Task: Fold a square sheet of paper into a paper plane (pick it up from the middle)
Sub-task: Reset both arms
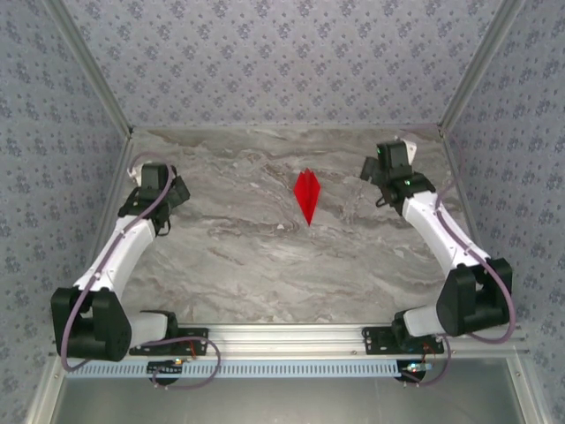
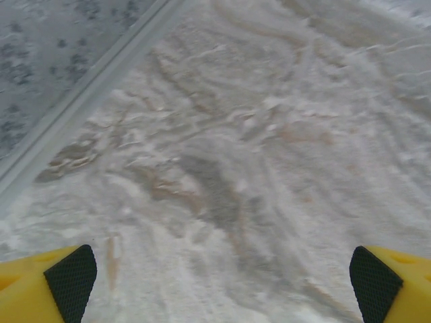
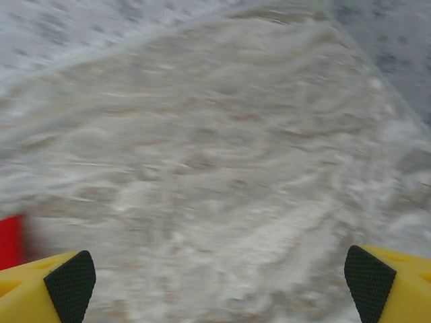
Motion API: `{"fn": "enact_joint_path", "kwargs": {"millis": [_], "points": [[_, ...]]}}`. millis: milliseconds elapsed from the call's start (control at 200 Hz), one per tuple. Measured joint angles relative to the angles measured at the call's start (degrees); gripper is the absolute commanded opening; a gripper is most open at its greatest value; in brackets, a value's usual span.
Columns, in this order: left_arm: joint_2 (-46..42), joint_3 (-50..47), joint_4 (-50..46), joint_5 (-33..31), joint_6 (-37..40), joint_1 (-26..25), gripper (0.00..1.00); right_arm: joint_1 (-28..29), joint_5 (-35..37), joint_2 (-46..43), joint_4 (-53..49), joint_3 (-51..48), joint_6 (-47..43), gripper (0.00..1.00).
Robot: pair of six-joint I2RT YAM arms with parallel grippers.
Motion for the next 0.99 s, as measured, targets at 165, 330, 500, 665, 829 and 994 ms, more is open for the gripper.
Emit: {"fn": "enact_joint_path", "kwargs": {"millis": [165,330,500,665,829,994], "points": [[-1.9,-11.85,11.28,-3.21,7.41,1.25,0.99,-3.8,4.68,-4.04,11.39,-16.35,-6.01,1.0],[-2.27,-19.43,20.76,-2.27,12.52,3.1,0.99,-7.04,4.85,-4.28,22.93,-26.21,-9.94,1.0],[-1.64,-25.11,34.49,3.91,16.11,6.27,0.99,-8.7,1.03,-2.36,35.69,-31.82,-14.29,1.0],[2.93,-29.11,48.72,11.54,19.52,7.21,0.99,-9.44,-5.11,1.27,47.47,-34.42,-18.38,1.0],[7.61,-30.69,57.75,17.29,21.03,8.37,0.99,-11.17,-11.67,3.82,56.08,-37.24,-20.61,1.0],[12.09,-30.67,64.0,20.83,22.05,8.41,0.99,-11.8,-16.28,7.17,61.53,-38.6,-21.92,1.0]]}}
